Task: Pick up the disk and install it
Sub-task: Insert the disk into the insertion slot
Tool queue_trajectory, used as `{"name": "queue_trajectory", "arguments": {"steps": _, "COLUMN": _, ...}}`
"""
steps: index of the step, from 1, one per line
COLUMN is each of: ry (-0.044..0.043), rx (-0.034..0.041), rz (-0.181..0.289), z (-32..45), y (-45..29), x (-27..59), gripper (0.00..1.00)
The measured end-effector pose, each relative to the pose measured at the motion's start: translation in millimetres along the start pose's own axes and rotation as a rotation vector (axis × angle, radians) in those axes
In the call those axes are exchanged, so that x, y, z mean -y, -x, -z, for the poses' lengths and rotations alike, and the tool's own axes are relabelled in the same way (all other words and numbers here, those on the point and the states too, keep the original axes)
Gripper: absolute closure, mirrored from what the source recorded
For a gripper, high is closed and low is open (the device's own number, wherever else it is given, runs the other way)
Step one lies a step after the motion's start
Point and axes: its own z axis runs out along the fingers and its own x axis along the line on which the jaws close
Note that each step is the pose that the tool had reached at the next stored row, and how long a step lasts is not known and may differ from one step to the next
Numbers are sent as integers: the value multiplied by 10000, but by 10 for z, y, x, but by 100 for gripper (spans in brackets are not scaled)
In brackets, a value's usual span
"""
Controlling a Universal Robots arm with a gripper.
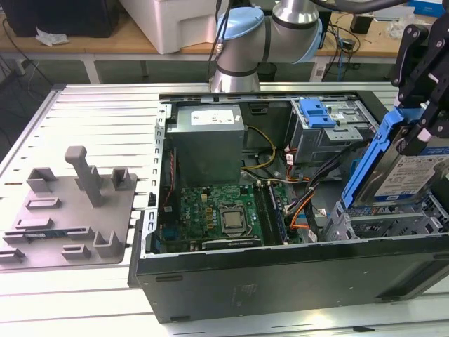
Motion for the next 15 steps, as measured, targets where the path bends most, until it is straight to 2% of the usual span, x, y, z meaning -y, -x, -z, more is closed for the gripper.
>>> {"name": "queue_trajectory", "arguments": {"steps": 15, "ry": 10, "rx": 2, "rz": -29, "z": -37, "y": -1, "x": 17, "gripper": 63}}
